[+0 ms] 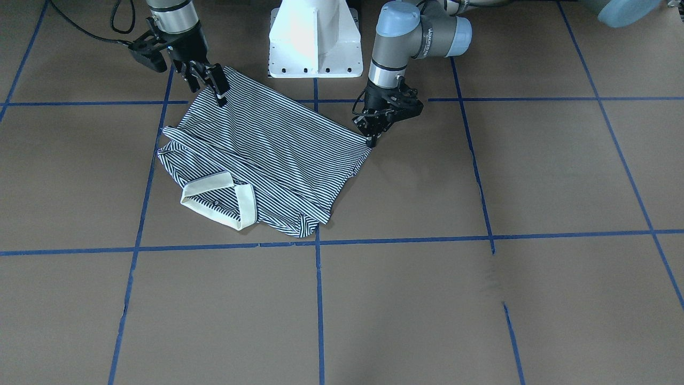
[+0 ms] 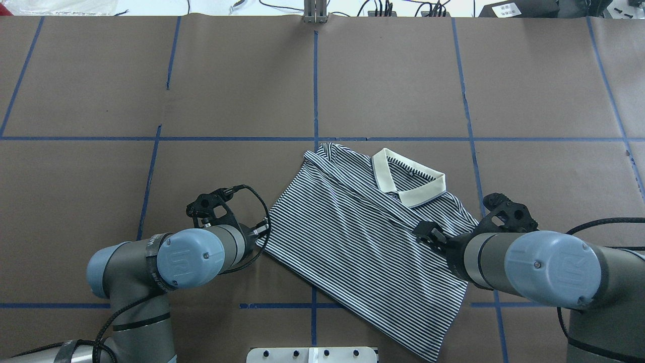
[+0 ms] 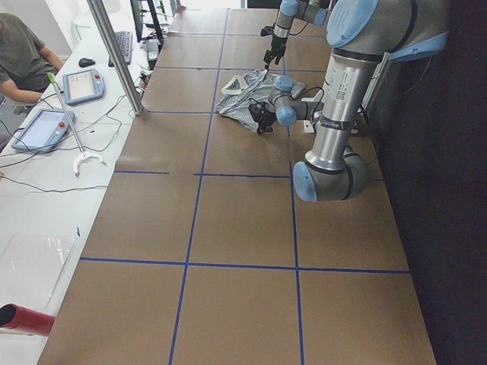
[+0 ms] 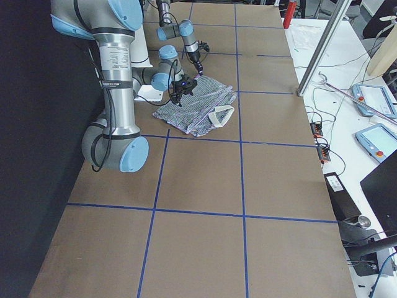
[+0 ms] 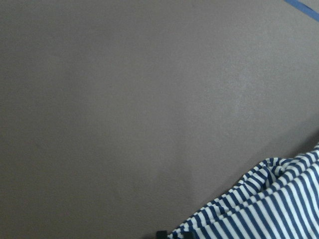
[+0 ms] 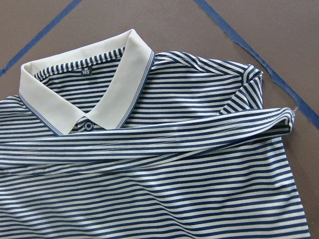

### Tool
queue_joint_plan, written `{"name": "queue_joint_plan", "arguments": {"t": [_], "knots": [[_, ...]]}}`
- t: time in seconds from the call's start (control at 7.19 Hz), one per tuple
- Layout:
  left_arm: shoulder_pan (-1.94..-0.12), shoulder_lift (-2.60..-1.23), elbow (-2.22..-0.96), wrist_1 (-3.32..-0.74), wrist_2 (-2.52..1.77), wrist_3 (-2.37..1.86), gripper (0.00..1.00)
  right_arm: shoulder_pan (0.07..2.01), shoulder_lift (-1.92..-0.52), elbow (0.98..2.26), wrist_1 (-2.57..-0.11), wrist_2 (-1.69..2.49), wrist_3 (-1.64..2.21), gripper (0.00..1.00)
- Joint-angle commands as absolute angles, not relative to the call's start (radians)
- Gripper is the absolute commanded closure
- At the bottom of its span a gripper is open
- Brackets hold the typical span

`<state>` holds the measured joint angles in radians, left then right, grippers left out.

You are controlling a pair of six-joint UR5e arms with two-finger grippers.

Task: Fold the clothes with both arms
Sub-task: 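Rotate the shirt with the right gripper so the collar faces it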

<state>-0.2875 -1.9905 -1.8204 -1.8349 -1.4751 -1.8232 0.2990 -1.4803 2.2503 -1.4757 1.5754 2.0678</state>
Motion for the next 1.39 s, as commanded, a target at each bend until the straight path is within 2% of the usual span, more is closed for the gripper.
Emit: {"name": "queue_joint_plan", "arguments": {"t": [0.0,0.14,0.42,0.56,0.83,0.97,1.11,1.25], "knots": [[-0.331,-1.980,-1.917,-1.764,-1.476,-1.685,1.00,0.299,-1.480,2.252,-1.476,1.575,2.068,0.00],[-0.388,-1.970,-1.914,-1.766,-1.476,-1.583,1.00,0.299,-1.480,2.250,-1.474,1.572,2.068,0.00],[-0.528,-2.002,-1.780,-1.851,-1.477,-1.511,1.00,0.305,-1.470,2.255,-1.470,1.543,2.068,0.00],[-0.582,-2.041,-1.664,-1.975,-1.480,-1.456,1.00,0.307,-1.463,2.255,-1.468,1.542,2.068,0.00],[-0.696,-2.280,-1.310,-2.086,-1.485,-1.451,1.00,0.316,-1.463,2.260,-1.466,1.542,2.069,0.00],[-0.731,-2.346,-1.176,-2.167,-1.488,-1.425,1.00,0.318,-1.460,2.261,-1.465,1.543,2.069,0.00],[-0.744,-2.358,-1.104,-2.222,-1.496,-1.401,0.88,0.319,-1.435,2.260,-1.465,1.542,2.069,0.00],[-0.749,-2.358,-1.106,-2.230,-1.497,-1.393,0.47,0.319,-1.396,2.252,-1.465,1.536,2.071,0.00]]}}
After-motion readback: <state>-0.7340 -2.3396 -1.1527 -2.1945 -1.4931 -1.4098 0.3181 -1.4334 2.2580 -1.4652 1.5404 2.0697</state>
